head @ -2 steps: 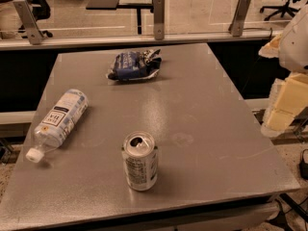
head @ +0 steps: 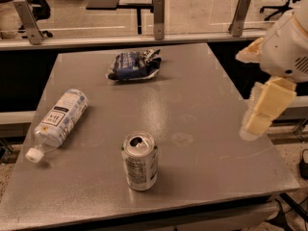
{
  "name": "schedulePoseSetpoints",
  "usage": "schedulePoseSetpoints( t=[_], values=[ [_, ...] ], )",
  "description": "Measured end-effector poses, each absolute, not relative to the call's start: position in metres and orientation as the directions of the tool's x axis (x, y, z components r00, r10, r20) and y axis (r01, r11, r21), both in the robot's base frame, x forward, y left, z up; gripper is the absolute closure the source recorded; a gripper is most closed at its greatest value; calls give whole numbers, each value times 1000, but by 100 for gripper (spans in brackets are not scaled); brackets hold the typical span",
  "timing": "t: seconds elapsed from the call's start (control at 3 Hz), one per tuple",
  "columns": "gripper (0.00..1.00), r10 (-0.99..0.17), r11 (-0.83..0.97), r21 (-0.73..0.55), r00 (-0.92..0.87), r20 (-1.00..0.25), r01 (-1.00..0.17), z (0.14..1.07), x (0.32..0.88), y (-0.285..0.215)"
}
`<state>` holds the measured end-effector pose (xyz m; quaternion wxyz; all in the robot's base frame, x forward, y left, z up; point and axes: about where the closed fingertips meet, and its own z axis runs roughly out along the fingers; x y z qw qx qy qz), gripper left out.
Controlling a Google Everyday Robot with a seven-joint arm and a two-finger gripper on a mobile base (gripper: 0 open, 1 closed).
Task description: Move 7up can near blue chip bag
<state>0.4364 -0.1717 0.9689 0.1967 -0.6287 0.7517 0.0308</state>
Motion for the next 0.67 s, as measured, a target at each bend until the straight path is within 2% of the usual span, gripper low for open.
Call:
schedulePoseSetpoints(
  t=[0.67],
  values=[
    [0,-862,66,-152,20,-507,-986,949,414,-91]
  ],
)
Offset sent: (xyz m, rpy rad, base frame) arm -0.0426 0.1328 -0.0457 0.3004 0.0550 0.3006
